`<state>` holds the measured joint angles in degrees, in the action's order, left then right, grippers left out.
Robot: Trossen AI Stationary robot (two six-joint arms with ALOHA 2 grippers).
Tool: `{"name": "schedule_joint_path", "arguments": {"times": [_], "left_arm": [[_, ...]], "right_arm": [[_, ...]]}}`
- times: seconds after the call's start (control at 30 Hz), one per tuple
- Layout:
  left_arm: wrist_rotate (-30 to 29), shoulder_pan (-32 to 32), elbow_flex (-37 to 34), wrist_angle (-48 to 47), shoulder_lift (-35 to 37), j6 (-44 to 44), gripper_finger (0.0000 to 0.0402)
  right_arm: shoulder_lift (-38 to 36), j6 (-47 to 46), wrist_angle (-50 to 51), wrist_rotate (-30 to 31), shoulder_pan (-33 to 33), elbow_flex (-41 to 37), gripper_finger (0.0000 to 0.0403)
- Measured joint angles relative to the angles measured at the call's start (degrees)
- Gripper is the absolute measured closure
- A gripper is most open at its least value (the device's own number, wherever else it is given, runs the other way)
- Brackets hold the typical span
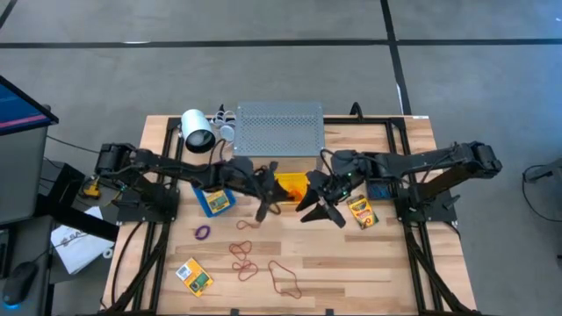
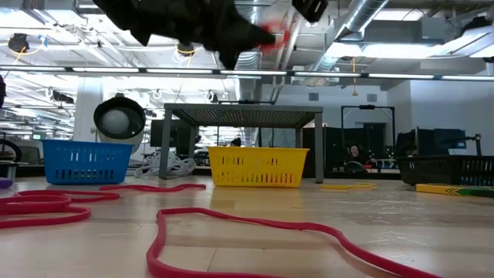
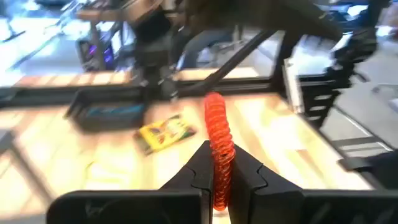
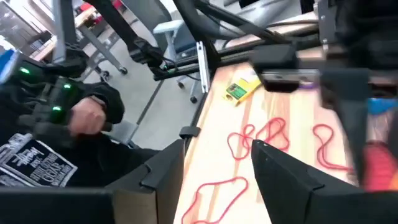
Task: Pick & Place Office Desk Supplies
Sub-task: Put the orange spring keychain into the yellow bin
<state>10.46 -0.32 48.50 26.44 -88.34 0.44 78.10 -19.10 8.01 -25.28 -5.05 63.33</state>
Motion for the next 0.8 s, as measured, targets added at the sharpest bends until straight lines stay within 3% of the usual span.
{"name": "schedule_joint_path", "arguments": {"times": [0.17,0.43,0.63,0.8], "left_arm": [[-5.6,3.1,-0.1,-8.0,-0.1,-2.4,0.0395],[-5.5,6.9,-0.1,-17.4,-0.1,-6.9,0.0395],[-4.9,7.5,-0.1,-22.5,-0.1,-9.3,0.0395],[-4.9,7.4,0.0,-23.8,-1.1,-9.8,0.0395]], "right_arm": [[-3.8,1.3,2.8,2.8,0.0,0.0,0.0234],[-10.3,2.8,13.6,15.0,-4.1,0.1,0.0268],[-9.5,1.6,21.9,24.3,-9.3,0.0,0.0287],[-7.0,0.9,21.8,25.7,-12.3,0.0,0.0291]]}}
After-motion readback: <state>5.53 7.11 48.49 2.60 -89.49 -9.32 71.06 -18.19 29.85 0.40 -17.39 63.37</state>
